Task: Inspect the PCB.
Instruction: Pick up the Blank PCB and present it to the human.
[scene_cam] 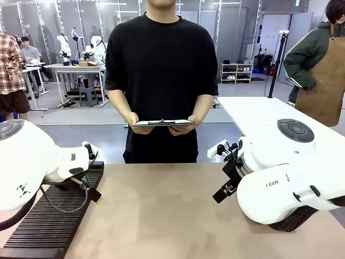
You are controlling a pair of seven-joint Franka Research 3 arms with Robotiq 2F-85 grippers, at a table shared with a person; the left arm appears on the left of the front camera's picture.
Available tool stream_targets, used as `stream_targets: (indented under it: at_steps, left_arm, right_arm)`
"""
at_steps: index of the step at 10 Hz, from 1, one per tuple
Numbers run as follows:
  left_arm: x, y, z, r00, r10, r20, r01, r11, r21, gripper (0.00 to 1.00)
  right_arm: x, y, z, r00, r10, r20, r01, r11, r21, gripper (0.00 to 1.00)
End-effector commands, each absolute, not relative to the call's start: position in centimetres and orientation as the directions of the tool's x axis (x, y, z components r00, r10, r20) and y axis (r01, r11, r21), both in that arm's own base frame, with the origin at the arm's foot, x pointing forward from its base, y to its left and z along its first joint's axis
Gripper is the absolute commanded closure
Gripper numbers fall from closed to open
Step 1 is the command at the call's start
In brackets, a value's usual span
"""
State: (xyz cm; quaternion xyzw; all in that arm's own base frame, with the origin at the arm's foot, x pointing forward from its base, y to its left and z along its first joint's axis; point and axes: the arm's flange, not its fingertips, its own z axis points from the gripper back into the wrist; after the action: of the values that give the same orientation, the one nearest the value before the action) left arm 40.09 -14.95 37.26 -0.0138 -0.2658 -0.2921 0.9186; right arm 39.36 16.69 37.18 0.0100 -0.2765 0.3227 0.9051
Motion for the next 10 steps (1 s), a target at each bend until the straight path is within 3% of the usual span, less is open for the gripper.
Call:
stream_targets:
  at_steps: [1,4,6,10]
  left_arm:
    - [40.1,-14.9,37.3,0.688,-0.529,0.497,0.544,0.829,0.130,0.00]
    - [40.1,-14.9,37.3,0.688,-0.529,0.496,0.544,0.829,0.130,0.00]
    - [40.6,-13.4,41.8,0.681,-0.559,0.472,0.593,0.800,0.092,0.00]
    - [37.6,-7.7,52.4,0.730,-0.519,0.444,0.654,0.719,-0.234,0.00]
  right_arm:
    - [39.4,16.7,37.2,0.640,0.577,0.508,-0.589,0.793,-0.159,0.00]
    - [39.4,16.7,37.2,0.639,0.579,0.507,-0.590,0.791,-0.160,0.00]
    - [39.4,14.9,41.6,0.669,0.582,0.462,-0.605,0.788,-0.116,0.00]
    - [36.8,7.2,52.0,0.736,0.534,0.416,-0.633,0.761,0.143,0.00]
